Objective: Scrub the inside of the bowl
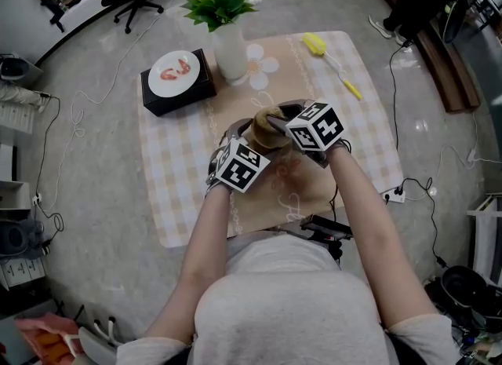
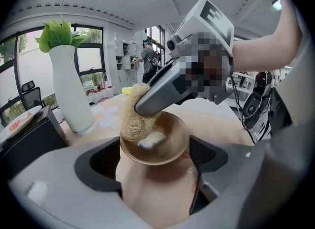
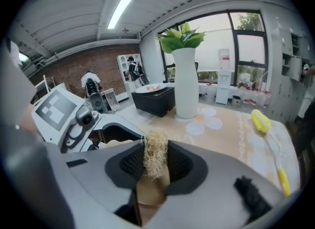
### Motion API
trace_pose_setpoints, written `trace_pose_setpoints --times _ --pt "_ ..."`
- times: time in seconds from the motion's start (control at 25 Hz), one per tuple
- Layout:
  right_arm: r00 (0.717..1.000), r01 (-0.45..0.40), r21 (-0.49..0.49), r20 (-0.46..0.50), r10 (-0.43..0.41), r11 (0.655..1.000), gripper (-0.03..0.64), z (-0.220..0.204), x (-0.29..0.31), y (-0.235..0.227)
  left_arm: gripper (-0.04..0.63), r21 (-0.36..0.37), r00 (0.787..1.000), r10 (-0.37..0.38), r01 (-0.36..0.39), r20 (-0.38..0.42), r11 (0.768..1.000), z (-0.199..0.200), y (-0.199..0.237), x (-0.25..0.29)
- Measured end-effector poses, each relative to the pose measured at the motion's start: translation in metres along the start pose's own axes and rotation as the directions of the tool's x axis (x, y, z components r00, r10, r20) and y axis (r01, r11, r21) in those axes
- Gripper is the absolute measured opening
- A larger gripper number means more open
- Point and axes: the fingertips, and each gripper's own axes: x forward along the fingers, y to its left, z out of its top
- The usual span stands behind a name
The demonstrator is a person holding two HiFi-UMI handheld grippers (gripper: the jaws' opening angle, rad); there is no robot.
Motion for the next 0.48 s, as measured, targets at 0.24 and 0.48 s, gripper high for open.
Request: trace_pose_setpoints --times 0.24,0.48 --pt "0.996 0.045 0.014 -0.077 -0.043 0.999 0.103 -0.01 -0.001 -0.018 0.448 0.0 1.0 0.0 0.0 -0.001 1.0 -0.001 0.0 0.0" --pt "0.979 0.066 0.014 -0.193 -0.062 0.998 0.103 -0.024 -0.005 -0.029 0.448 -0.001 1.0 0.0 0.0 -0.001 1.0 -0.001 0.0 0.0"
